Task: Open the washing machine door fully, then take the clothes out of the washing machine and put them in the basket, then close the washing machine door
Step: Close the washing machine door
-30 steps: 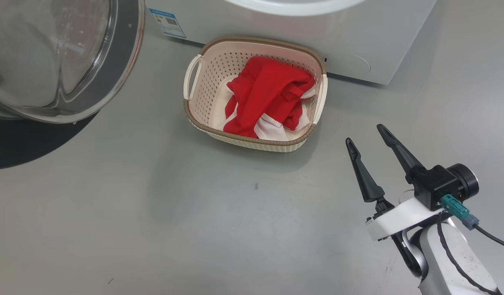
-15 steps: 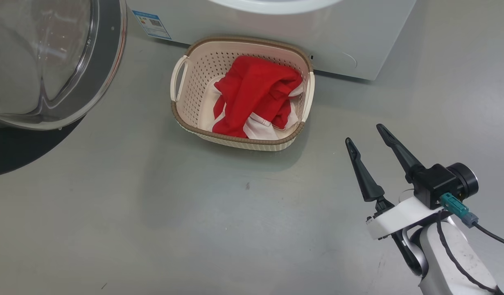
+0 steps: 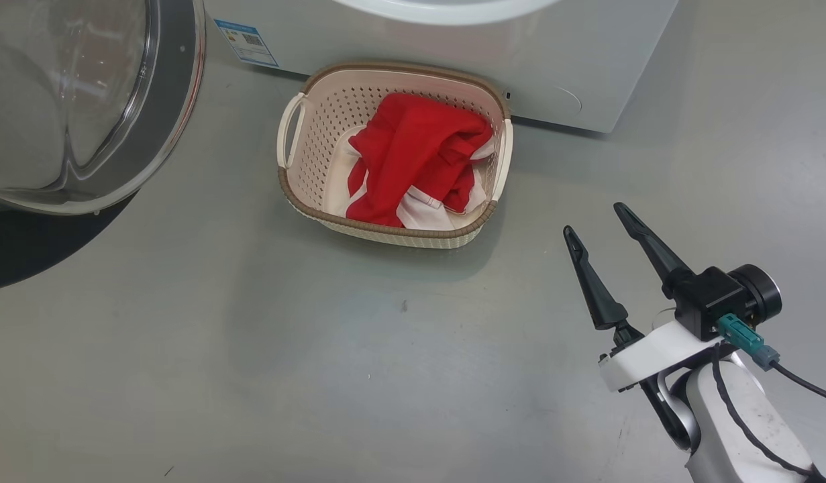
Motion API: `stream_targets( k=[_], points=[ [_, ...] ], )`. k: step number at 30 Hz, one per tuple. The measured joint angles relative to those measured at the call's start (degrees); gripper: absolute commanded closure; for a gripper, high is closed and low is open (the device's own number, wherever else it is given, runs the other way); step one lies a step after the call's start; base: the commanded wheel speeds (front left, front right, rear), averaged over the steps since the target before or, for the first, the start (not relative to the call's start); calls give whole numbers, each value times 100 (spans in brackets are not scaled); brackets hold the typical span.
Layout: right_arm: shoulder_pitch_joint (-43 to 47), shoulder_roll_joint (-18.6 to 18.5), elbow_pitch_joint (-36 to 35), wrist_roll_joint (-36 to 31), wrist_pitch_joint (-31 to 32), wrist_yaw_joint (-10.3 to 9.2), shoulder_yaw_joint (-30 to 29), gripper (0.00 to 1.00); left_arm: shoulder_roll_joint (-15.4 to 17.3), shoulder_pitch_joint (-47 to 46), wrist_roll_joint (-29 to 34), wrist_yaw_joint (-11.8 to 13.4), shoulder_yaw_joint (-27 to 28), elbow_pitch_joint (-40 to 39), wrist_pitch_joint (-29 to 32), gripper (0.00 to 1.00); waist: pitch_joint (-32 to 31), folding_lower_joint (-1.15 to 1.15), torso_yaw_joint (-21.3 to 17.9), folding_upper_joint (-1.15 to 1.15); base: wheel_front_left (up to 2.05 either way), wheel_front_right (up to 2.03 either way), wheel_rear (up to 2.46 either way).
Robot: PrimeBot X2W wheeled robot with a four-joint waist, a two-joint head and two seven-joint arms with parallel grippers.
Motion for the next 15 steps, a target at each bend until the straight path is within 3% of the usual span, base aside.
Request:
stream_targets(
  k=[15],
  points=[
    [-32, -13, 73, -14, -42, 1, 62, 0, -20, -210, -622, -2, -38, 354, 1340, 100, -55, 0, 9, 0, 0, 0, 0]
  ],
)
